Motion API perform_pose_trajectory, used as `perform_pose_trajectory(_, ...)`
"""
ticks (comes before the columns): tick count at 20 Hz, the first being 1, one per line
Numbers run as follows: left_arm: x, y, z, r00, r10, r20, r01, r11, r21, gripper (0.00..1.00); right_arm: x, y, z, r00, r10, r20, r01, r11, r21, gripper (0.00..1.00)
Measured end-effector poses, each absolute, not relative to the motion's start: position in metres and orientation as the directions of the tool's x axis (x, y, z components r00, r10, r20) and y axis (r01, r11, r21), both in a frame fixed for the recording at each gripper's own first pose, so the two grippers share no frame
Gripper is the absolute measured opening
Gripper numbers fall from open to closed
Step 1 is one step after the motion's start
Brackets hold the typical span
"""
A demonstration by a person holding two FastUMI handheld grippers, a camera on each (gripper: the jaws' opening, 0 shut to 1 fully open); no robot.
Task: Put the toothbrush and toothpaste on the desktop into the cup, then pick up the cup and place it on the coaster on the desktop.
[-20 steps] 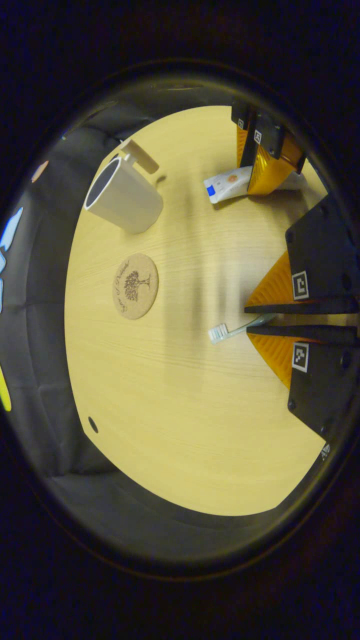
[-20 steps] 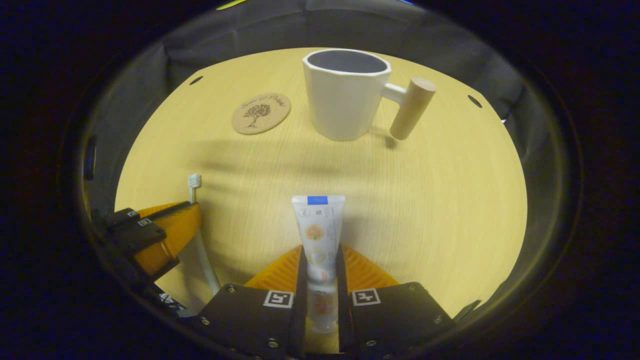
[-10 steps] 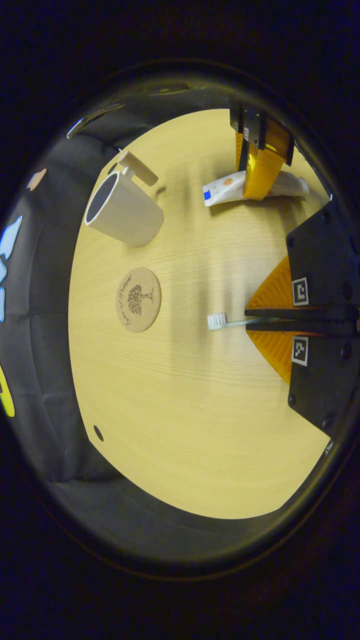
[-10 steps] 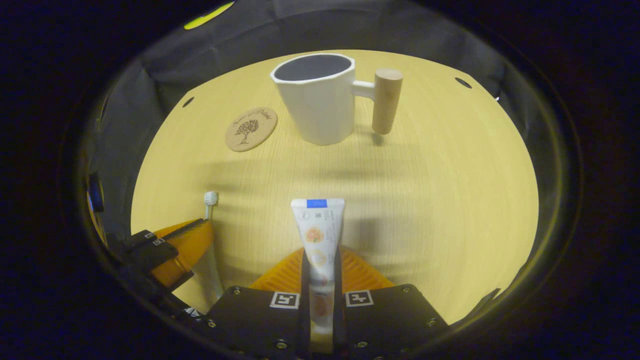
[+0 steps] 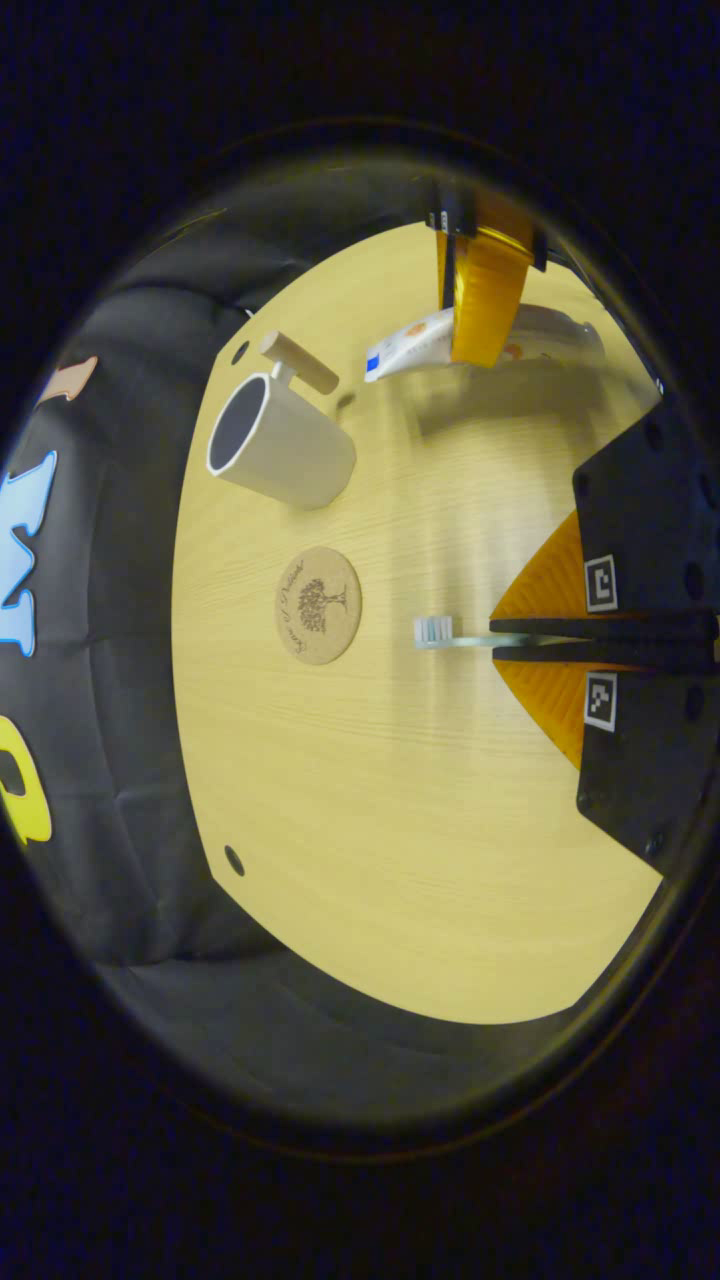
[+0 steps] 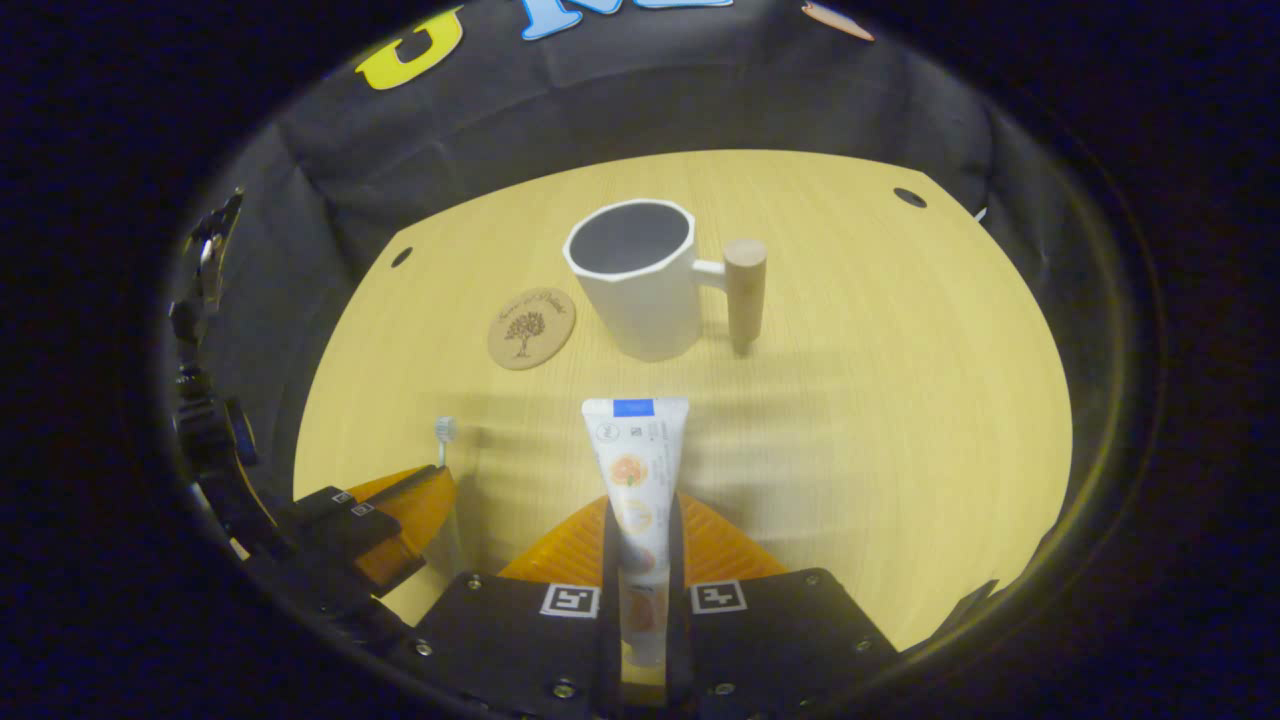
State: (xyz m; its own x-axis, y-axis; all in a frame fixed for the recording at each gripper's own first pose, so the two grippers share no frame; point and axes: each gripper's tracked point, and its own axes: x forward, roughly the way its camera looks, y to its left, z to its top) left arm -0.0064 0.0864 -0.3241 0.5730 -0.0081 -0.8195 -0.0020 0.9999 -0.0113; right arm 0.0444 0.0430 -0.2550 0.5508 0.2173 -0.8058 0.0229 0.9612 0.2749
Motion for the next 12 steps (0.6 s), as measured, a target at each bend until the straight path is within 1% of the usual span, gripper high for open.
perform_pose_trajectory(3,-0.016,0.123,-0.296,0.612,-0.006,-0.791,0.000,1.000,-0.007,0.08,0.055,0.040,-0.227,0.599,0.218,-0.770,0.019,0.958,0.286,0.19)
perform_pose_trajectory(4,-0.022,0.136,-0.280,0.626,-0.006,-0.780,0.003,1.000,-0.005,0.10,0.060,0.038,-0.219,0.617,0.218,-0.756,0.014,0.958,0.288,0.19)
perform_pose_trajectory(5,-0.028,0.150,-0.266,0.639,-0.007,-0.769,0.007,1.000,-0.003,0.08,0.066,0.037,-0.210,0.635,0.218,-0.741,0.008,0.957,0.289,0.19)
perform_pose_trajectory(12,-0.108,0.269,-0.180,0.690,-0.018,-0.723,0.020,1.000,-0.006,0.08,0.121,0.027,-0.154,0.755,0.202,-0.624,-0.015,0.957,0.291,0.18)
